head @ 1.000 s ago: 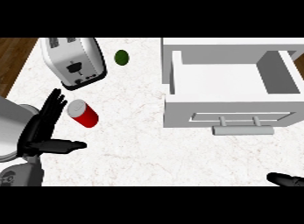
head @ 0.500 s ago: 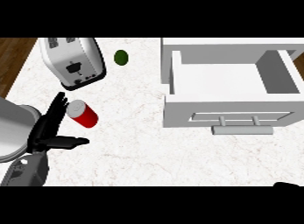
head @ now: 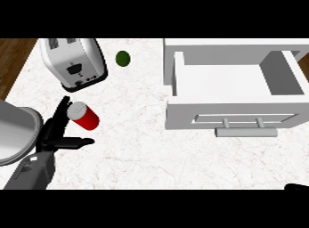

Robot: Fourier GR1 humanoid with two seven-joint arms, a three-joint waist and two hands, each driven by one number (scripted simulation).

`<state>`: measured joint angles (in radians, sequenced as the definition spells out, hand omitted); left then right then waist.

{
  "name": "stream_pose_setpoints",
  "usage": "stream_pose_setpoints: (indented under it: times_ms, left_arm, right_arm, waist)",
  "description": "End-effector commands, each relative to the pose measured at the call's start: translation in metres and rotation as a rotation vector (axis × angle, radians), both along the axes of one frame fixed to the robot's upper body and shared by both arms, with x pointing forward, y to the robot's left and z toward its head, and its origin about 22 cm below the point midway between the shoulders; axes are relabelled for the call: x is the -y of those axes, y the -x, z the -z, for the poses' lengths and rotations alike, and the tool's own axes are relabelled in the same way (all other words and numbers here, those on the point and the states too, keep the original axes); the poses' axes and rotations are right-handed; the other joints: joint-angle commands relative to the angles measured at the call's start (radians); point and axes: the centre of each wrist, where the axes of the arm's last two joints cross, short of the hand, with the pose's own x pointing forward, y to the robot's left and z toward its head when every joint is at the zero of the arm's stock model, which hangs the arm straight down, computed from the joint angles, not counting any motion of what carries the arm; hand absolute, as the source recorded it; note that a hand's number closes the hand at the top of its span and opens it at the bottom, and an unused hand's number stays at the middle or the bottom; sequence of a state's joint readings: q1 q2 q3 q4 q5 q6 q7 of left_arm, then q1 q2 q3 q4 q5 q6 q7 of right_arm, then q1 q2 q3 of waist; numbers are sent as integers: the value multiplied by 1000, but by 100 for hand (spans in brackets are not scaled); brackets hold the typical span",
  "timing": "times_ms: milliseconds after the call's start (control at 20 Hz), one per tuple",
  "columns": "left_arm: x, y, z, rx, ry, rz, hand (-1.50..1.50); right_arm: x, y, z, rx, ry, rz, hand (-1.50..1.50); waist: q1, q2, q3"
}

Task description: Pick up the can, place it into the drawer and close the drawer

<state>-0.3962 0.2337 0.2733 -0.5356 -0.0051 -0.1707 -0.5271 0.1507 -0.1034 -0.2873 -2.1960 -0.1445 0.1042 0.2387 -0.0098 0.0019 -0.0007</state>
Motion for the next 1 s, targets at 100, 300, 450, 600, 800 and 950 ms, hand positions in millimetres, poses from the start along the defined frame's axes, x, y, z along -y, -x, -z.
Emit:
stream_pose_setpoints:
  times_ms: [100,300,450,600,800,950]
  left_arm:
    - [-7,-4,9,4,6,-8,-150]
    - [-10,-22,-5,7,43,5,-150]
    - [1,-26,-4,52,6,34,-150]
    - [11,-22,4,26,19,108,-150]
    - [24,-35,-3,32,36,153,-150]
    - [20,-30,1,33,105,195,150]
  right_arm:
    - [-1,-8,-9,6,0,-21,-150]
    - [-18,-1,-10,20,-6,-19,-150]
    - [-1,-6,-7,16,5,-6,-150]
    - [-1,4,-6,19,-2,-1,-150]
    - [-1,-7,-13,22,11,-17,-150]
    - [-7,-4,-29,31,-2,-12,-150]
  waist:
    - [-8,4,-1]
    - [-14,6,-2]
    - [-15,6,-1]
    - [-19,6,-1]
    - [-13,5,-1]
    - [-18,7,-2]
